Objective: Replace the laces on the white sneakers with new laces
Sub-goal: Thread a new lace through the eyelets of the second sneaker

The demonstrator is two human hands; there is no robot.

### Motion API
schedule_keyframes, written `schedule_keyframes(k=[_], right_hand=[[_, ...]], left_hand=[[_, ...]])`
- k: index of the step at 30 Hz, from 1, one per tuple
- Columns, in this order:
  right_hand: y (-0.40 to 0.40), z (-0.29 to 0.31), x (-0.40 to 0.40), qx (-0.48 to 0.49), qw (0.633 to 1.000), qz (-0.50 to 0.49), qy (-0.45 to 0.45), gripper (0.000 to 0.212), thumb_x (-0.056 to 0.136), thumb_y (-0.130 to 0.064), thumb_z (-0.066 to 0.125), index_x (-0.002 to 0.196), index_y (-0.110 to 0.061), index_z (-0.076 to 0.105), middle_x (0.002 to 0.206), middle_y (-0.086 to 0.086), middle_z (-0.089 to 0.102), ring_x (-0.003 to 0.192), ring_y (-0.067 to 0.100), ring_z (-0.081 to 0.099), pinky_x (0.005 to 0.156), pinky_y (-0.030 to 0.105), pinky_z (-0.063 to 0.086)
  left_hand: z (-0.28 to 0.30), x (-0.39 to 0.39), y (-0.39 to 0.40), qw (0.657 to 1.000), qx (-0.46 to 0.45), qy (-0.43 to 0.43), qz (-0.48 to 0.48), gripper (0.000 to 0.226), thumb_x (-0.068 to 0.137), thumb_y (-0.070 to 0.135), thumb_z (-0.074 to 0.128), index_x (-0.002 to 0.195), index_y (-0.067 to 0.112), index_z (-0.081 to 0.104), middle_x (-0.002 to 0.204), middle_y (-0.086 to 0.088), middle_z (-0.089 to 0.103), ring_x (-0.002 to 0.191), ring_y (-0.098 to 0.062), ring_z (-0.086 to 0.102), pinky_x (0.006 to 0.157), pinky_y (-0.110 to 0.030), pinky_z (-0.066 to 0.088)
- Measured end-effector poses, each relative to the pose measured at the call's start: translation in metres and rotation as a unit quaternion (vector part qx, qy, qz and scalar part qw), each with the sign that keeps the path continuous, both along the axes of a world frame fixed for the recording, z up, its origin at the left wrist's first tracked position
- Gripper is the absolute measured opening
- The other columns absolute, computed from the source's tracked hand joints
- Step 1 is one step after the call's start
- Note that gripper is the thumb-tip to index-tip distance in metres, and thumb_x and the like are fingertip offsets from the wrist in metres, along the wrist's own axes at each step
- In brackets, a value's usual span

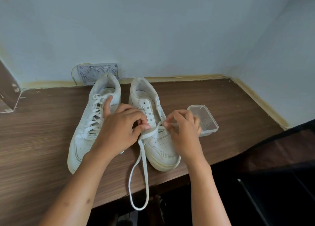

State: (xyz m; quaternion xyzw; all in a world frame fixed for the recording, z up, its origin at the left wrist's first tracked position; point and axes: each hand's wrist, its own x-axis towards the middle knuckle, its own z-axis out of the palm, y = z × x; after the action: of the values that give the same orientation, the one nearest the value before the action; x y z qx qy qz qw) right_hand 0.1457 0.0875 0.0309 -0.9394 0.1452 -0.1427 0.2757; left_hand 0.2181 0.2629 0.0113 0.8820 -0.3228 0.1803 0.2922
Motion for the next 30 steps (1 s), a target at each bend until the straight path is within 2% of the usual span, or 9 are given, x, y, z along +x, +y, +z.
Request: schedule_keyframes(k=[2, 4, 7, 10, 13, 15, 18, 24, 30], right_hand=[[-0.002, 0.001, 0.0, -0.003, 0.999, -0.049, -0.02, 0.012, 0.096, -0.022, 0.06, 0.088, -0.031, 0.056, 0.118, -0.01, 0.043, 0.123, 0.019, 0.029, 0.103, 0.037, 0.016], [-0.009, 0.005, -0.002, 0.006, 0.987, -0.153, -0.042, 0.012, 0.095, -0.012, 0.057, 0.091, -0.023, 0.057, 0.114, -0.005, 0.047, 0.121, 0.025, 0.036, 0.106, 0.043, 0.02], [-0.024, 0.008, -0.01, 0.01, 0.959, -0.27, -0.087, 0.014, 0.093, -0.011, 0.061, 0.09, -0.022, 0.052, 0.122, 0.006, 0.054, 0.124, 0.032, 0.037, 0.108, 0.05, 0.024], [-0.035, 0.006, -0.015, -0.014, 0.967, -0.24, -0.091, 0.012, 0.089, -0.021, 0.069, 0.095, -0.023, 0.059, 0.127, 0.004, 0.05, 0.127, 0.03, 0.032, 0.11, 0.05, 0.023], [-0.028, 0.004, -0.011, 0.004, 0.993, -0.108, -0.053, 0.022, 0.086, -0.036, 0.071, 0.107, -0.03, 0.065, 0.132, -0.002, 0.043, 0.13, 0.024, 0.026, 0.108, 0.04, 0.019], [-0.017, 0.003, -0.005, 0.001, 0.999, -0.027, -0.033, 0.026, 0.084, -0.045, 0.07, 0.107, -0.033, 0.067, 0.132, -0.006, 0.041, 0.126, 0.013, 0.02, 0.104, 0.035, 0.017], [0.0, -0.002, 0.001, -0.015, 0.999, 0.022, -0.028, 0.02, 0.089, -0.041, 0.066, 0.107, -0.031, 0.068, 0.131, -0.008, 0.041, 0.119, 0.003, 0.017, 0.101, 0.03, 0.013], [0.007, -0.005, 0.003, -0.038, 0.998, -0.02, -0.042, 0.004, 0.094, -0.025, 0.063, 0.094, -0.025, 0.067, 0.123, -0.006, 0.047, 0.121, 0.015, 0.026, 0.107, 0.037, 0.015], [-0.009, 0.0, -0.005, -0.024, 0.963, -0.248, -0.101, 0.012, 0.09, -0.006, 0.063, 0.091, -0.019, 0.061, 0.119, 0.005, 0.053, 0.121, 0.031, 0.038, 0.109, 0.051, 0.024]], left_hand=[[0.0, 0.0, 0.001, 1.0, 0.018, -0.008, 0.004, 0.022, 0.087, 0.054, 0.05, 0.079, 0.036, 0.061, 0.078, 0.027, 0.054, 0.098, -0.009, 0.058, 0.115, -0.057, 0.008], [0.0, 0.0, 0.002, 0.999, 0.03, -0.018, 0.012, 0.012, 0.087, 0.044, 0.058, 0.08, 0.034, 0.06, 0.079, 0.024, 0.056, 0.099, -0.012, 0.058, 0.115, -0.055, 0.01], [0.001, 0.0, 0.003, 0.998, 0.036, -0.04, 0.032, 0.008, 0.084, 0.033, 0.066, 0.079, 0.032, 0.061, 0.079, 0.023, 0.058, 0.096, -0.014, 0.059, 0.115, -0.051, 0.012], [0.001, 0.003, 0.006, 0.998, 0.024, -0.045, 0.039, 0.005, 0.084, 0.032, 0.067, 0.081, 0.03, 0.064, 0.077, 0.019, 0.061, 0.093, -0.016, 0.061, 0.115, -0.049, 0.016], [0.0, 0.006, 0.008, 0.999, 0.004, -0.036, 0.031, 0.005, 0.083, 0.034, 0.067, 0.081, 0.031, 0.063, 0.073, 0.02, 0.057, 0.091, -0.013, 0.06, 0.115, -0.045, 0.014], [-0.001, 0.007, 0.007, 0.999, -0.006, -0.028, 0.026, 0.007, 0.082, 0.032, 0.071, 0.082, 0.031, 0.063, 0.071, 0.02, 0.056, 0.091, -0.012, 0.058, 0.115, -0.044, 0.012], [-0.002, 0.007, 0.007, 0.999, -0.01, -0.025, 0.023, 0.011, 0.08, 0.029, 0.075, 0.083, 0.031, 0.065, 0.071, 0.019, 0.057, 0.093, -0.009, 0.056, 0.115, -0.046, 0.014], [0.0, 0.006, 0.008, 0.999, 0.005, -0.042, 0.033, 0.012, 0.08, 0.028, 0.076, 0.083, 0.033, 0.066, 0.082, 0.019, 0.061, 0.1, -0.015, 0.056, 0.113, -0.042, 0.015], [0.0, 0.005, 0.009, 0.998, 0.022, -0.046, 0.043, 0.013, 0.081, 0.026, 0.076, 0.083, 0.033, 0.065, 0.085, 0.02, 0.063, 0.1, -0.015, 0.057, 0.114, -0.041, 0.014]])
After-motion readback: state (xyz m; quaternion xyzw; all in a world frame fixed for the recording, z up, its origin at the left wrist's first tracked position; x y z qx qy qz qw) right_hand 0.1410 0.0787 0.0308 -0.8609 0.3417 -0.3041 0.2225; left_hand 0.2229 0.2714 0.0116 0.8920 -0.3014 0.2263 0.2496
